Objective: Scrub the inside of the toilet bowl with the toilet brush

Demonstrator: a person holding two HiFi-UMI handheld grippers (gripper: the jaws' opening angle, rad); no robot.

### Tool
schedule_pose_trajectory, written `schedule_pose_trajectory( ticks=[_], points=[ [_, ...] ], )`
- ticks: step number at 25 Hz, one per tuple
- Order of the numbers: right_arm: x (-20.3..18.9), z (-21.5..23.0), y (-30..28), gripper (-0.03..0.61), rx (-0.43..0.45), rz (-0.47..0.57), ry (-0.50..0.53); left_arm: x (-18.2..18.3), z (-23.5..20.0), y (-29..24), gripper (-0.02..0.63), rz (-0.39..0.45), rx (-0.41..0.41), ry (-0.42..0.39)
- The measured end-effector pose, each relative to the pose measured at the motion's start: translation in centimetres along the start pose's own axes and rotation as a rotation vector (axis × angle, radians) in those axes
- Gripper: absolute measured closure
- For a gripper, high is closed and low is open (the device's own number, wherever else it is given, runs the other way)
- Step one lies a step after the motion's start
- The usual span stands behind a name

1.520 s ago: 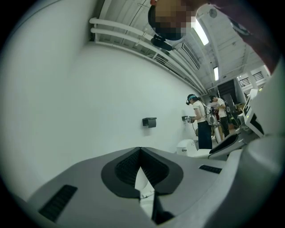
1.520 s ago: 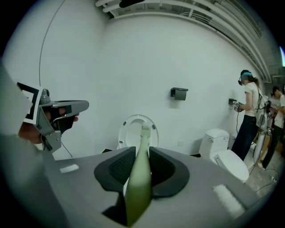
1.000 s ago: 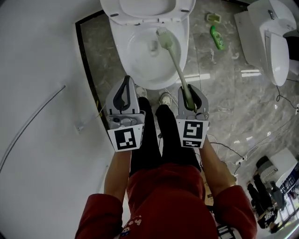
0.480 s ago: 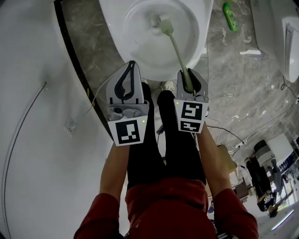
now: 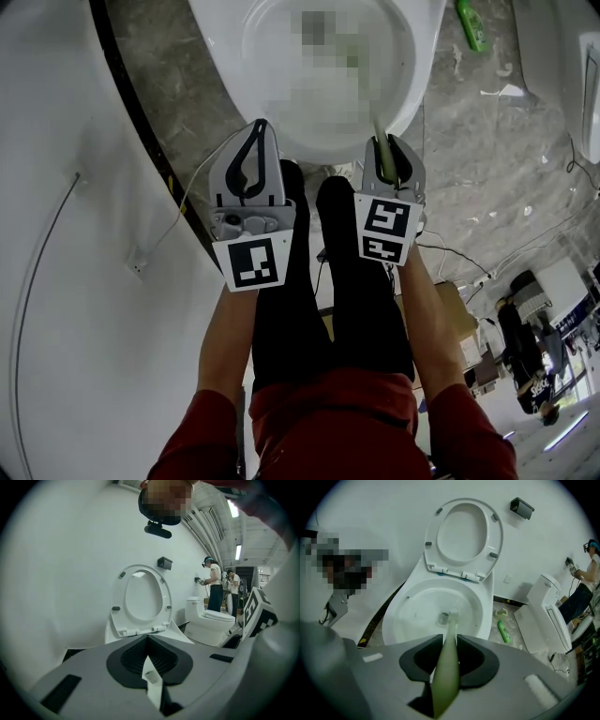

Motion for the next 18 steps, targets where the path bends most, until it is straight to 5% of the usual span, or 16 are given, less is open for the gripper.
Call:
schedule_pose_trajectory(
  ticks=[5,10,14,18],
  points=[
    [-0.7,-1.4,-1.0,0.474,0.043,-0.039,-0.025,-0.2,-0.7,-0.3,0.609,-0.009,0.007,0.002],
    [-1.4,-3.9,-0.6,0.474,0.259,-0.103,-0.303,-0.3,-0.8,-0.3,0.609,-0.026,0.012,0.011],
    [0.1,-4.7,1.7,0.472,0.444,-0.058,-0.555,-0.3,-1.0,-0.3,0.609,-0.032,0.017,0.004],
    [-0.8,-4.9,1.9,0.472,0.473,-0.071,-0.556,-0.5,-1.1,-0.3,0.607,-0.029,0.02,0.008]
  ],
)
Point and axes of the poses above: the fingertips, and each gripper's own axes: y backward along the fingers, z to its right, x out of its top, the point moved 5 cm from there along y, backward along the fingers, and after that the axes turned 6 degrees about -z, right-handed, at the moved point
